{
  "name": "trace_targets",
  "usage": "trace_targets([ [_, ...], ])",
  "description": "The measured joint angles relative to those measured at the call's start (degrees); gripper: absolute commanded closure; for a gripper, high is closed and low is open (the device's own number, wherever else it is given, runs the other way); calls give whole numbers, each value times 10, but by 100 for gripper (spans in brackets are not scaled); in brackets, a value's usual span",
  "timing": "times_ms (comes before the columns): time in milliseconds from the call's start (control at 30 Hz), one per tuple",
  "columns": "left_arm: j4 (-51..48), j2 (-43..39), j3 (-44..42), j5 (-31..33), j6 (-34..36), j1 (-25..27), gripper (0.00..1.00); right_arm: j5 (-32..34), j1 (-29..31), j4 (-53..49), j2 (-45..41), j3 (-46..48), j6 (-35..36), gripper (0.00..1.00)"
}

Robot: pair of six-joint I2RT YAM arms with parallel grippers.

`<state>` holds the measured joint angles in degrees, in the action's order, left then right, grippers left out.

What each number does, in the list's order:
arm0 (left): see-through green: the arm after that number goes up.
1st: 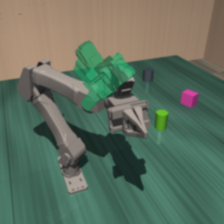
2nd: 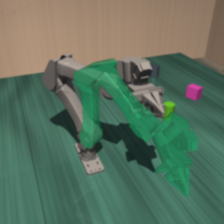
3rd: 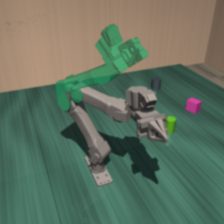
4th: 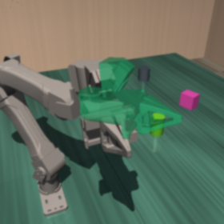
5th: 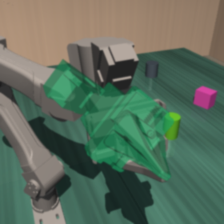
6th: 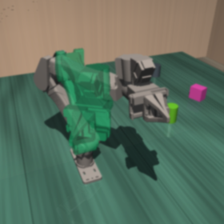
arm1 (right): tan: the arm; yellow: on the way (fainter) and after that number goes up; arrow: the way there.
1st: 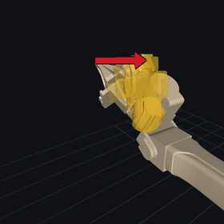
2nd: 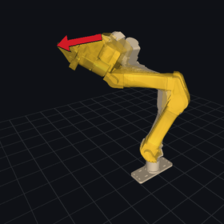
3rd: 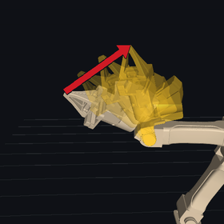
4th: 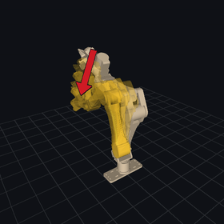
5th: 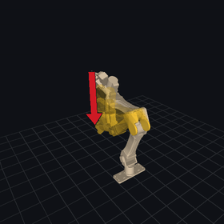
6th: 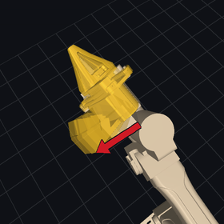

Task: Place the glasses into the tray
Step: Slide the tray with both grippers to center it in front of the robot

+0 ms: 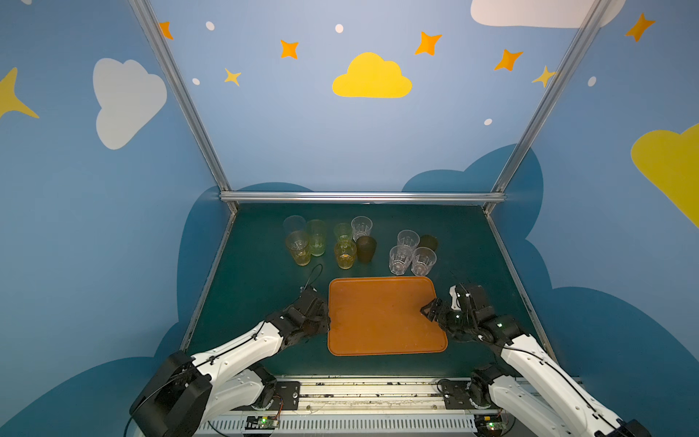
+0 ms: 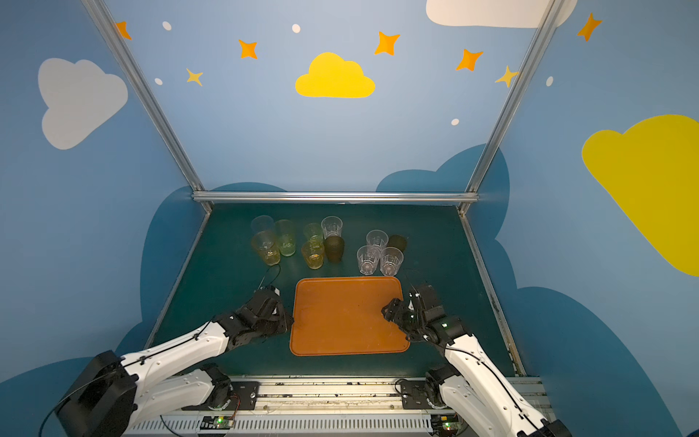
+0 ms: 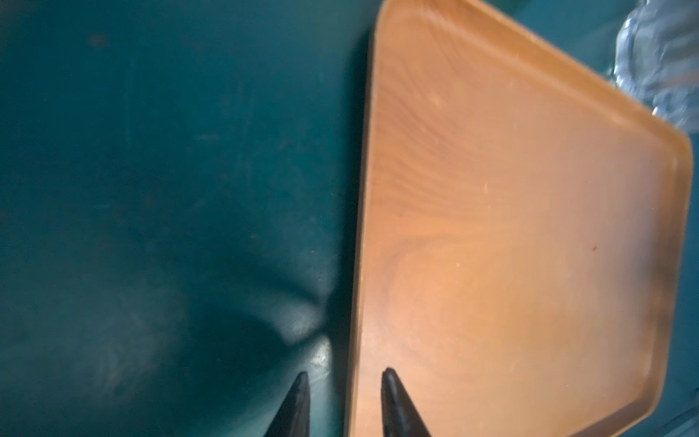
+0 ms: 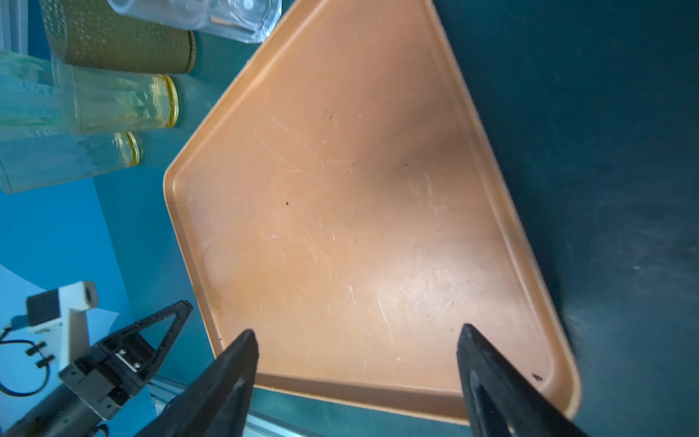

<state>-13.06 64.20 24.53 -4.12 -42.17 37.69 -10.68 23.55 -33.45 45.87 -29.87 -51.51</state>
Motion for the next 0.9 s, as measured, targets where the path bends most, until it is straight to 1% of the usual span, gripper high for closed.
trace_targets([
  [33, 2, 5, 0, 0, -1, 3, 76, -3, -3, 0, 3, -5, 3, 18],
  [100, 6, 14, 0, 0, -1, 6, 83, -7, -9, 1, 10, -14, 8, 18],
  [167, 10, 22, 0, 1, -1, 10, 85, -10, -14, 1, 13, -17, 12, 18],
  [233, 15, 33, 0, 0, -2, 12, 89, -14, -18, 0, 14, -17, 15, 18],
  [433, 25, 57, 5, -1, -1, 19, 89, -24, -32, -4, 13, -17, 22, 18],
  [600, 17, 76, 21, 3, -1, 21, 92, -26, -44, -10, 7, -17, 26, 18],
  [667, 9, 86, 31, 6, -1, 22, 96, -29, -48, -11, 7, -17, 28, 18],
  [900, -24, 106, 57, 16, -1, 25, 95, -37, -60, -12, 7, -17, 34, 18],
])
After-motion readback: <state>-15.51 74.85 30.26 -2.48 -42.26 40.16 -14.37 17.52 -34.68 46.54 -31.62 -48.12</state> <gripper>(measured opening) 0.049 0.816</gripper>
